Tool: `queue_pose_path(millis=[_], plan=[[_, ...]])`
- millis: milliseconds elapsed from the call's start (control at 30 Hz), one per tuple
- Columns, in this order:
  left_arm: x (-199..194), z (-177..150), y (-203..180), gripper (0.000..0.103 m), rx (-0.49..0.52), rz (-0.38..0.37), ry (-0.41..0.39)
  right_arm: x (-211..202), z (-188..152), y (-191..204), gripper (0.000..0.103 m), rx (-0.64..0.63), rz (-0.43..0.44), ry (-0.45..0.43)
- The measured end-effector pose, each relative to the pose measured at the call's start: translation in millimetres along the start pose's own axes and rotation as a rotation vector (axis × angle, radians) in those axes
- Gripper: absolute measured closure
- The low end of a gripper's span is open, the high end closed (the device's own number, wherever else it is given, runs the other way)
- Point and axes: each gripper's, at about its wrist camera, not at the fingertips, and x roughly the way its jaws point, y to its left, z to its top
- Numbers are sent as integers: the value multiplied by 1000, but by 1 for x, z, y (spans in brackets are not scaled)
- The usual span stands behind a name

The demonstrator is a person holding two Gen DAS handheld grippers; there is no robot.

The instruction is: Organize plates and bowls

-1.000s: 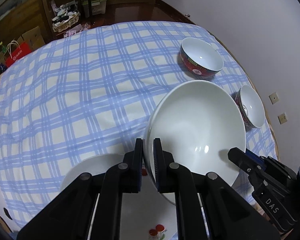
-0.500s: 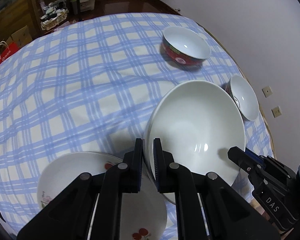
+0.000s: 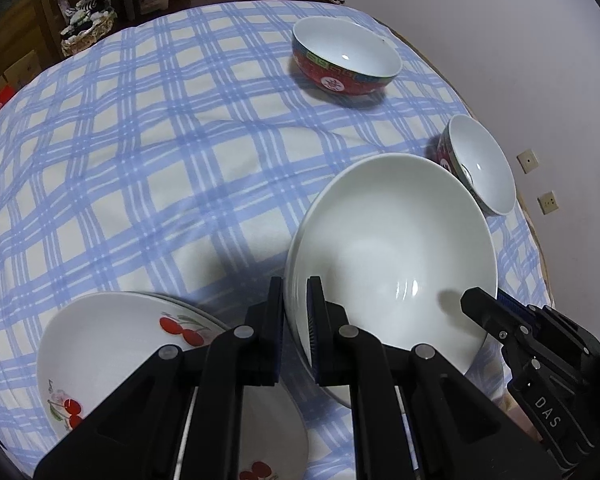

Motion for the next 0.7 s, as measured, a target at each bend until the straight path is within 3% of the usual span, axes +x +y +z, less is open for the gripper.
queue_pose_path(millis=[700], plan=[[8,-2,-1,93,13,2,7,10,-4,-11,88,55,41,16]])
